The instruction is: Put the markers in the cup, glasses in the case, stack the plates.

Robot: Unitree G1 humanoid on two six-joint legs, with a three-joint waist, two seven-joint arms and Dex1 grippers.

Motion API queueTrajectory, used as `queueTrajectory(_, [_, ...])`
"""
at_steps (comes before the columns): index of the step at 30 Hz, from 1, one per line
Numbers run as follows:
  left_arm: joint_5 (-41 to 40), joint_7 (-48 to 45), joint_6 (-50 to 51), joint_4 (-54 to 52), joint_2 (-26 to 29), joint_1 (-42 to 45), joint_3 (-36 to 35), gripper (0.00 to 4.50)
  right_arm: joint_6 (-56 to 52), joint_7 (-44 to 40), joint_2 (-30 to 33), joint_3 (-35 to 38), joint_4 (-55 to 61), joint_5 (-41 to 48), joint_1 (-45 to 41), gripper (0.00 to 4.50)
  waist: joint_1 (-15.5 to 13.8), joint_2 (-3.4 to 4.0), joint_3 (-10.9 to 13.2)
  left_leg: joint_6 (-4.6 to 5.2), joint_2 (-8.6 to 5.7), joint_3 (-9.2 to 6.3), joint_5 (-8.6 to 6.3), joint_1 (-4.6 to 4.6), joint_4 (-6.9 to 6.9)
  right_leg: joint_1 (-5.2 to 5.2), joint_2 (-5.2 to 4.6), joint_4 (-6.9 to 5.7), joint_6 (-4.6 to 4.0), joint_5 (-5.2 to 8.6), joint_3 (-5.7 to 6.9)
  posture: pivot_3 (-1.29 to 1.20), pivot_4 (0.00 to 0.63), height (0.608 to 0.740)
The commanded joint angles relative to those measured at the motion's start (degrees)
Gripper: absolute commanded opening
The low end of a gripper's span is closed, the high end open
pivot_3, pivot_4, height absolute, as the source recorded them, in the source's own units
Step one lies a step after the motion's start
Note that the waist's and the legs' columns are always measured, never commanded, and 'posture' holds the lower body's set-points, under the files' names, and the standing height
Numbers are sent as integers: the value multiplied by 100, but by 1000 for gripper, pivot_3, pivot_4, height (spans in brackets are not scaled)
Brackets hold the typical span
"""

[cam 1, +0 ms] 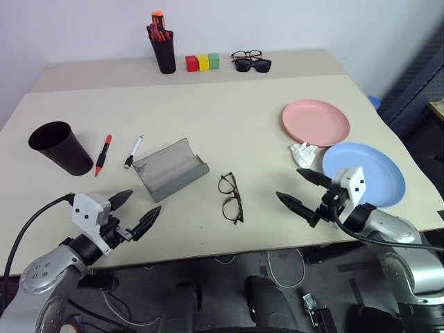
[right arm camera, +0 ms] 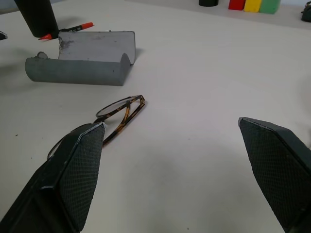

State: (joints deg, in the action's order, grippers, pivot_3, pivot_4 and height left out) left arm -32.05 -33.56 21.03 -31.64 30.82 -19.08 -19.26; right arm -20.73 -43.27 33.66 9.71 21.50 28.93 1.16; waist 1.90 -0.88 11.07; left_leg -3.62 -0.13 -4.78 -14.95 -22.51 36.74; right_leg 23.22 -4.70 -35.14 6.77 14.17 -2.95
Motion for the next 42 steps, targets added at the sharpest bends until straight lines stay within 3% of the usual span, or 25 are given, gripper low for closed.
queueTrajectory(1, [-70, 55, 8, -173, -31, 93, -22, 4500, 165, -111, 53, 120, -72, 20, -54, 4457, -15, 0, 0, 0, 0, 0, 0, 0, 0, 0, 0, 0, 0, 0, 0, 0, 150, 740])
queueTrajectory(14, [-99, -11, -93, 19, 51, 69, -388, 4500, 417, -213, -208, -224, -89, 9, -184, 4457, -88, 0, 0, 0, 0, 1, 0, 1, 0, 1, 2, -2, 0, 0, 0, 0, 150, 740])
queueTrajectory(17, [-87, 130, -25, 15, -19, 139, -354, 4500, 635, -602, -135, -326, -137, 44, -393, 4457, -90, 0, 0, 0, 0, 2, 0, 1, 0, 1, 2, -2, 0, -1, 0, 0, 150, 740])
queueTrajectory(21, [-771, 894, 610, -149, -293, 578, -566, 4500, 743, -1082, -108, -621, -216, 50, -1025, 4457, -89, 0, 0, 0, 0, -1, 1, 3, 5, -3, 2, -7, 1, -1, 1, 0, 150, 740])
queueTrajectory(26, [-2005, 3073, 1847, -275, -691, 1857, -853, 4500, 627, -1556, -315, -1073, -713, 159, -2359, 4457, -94, -6, -1, 1, 0, -12, 2, 6, 29, -8, 7, -37, 8, -7, 7, 0, 150, 740])
queueTrajectory(35, [-1908, 6129, 3591, 346, -867, 3873, -871, 4500, 907, -1801, -654, -1382, -1302, -31, -2965, 4457, -103, -13, 2, 0, -5, -21, 2, 12, 26, -21, 7, -34, 31, -16, 13, 0, 150, 740])
queueTrajectory(38, [-1732, 6609, 4350, 825, -787, 4514, -788, 4500, 981, -1817, -723, -1395, -1411, -98, -3077, 4457, -93, -15, 3, -6, -5, -26, 6, 14, 28, -17, 14, -47, 29, -18, 14, 0, 150, 740])
queueTrajectory(42, [-1558, 6887, 4688, 1835, -1078, 5459, -876, 4500, 1016, -1793, -790, -1391, -1484, -119, -3184, 4457, -93, -15, 3, -8, -6, -25, 7, 14, 28, -17, 14, -46, 31, -18, 14, 0, 150, 740])
